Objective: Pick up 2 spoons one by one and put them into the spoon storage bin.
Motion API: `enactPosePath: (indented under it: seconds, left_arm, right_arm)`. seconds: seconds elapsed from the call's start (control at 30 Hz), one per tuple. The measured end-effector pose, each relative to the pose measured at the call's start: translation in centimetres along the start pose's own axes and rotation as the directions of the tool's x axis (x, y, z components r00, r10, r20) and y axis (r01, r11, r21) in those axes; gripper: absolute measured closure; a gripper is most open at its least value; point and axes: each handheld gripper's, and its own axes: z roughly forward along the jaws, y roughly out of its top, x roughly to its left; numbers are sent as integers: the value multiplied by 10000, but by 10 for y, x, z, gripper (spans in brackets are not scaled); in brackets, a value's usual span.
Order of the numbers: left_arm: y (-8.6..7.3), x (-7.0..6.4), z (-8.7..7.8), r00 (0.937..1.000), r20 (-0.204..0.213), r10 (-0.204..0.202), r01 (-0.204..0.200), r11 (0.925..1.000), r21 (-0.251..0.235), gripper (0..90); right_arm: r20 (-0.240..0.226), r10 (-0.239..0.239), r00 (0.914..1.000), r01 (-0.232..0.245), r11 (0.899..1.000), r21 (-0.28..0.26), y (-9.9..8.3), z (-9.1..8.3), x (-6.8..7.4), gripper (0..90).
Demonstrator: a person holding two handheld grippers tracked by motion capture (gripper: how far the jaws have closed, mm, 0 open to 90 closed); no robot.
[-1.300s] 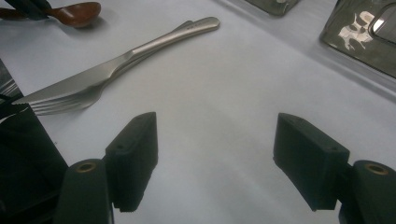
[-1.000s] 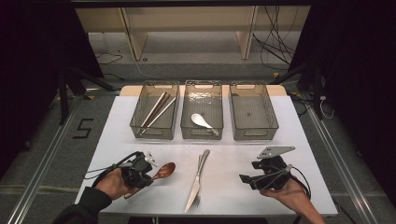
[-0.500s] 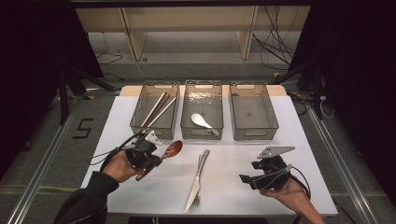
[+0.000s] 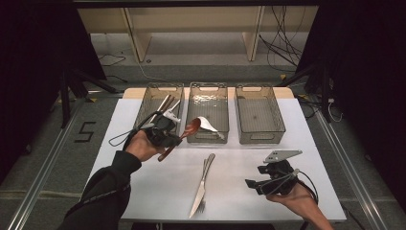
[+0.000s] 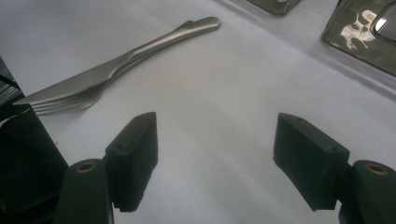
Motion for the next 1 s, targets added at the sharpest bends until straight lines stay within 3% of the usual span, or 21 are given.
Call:
enactPosePath:
  seconds: [0.43,1.0]
  left_arm:
    - [45,20,19,9994,-200,-279,277,9996,-91,811]
    - [89,41,39,9987,-389,-318,347,9965,762,810]
  right_arm:
    - [-50,-19,10000,19,10000,-3,0,0,0,315]
    - [-107,-85,9999,85,10000,1,0,1,0,316]
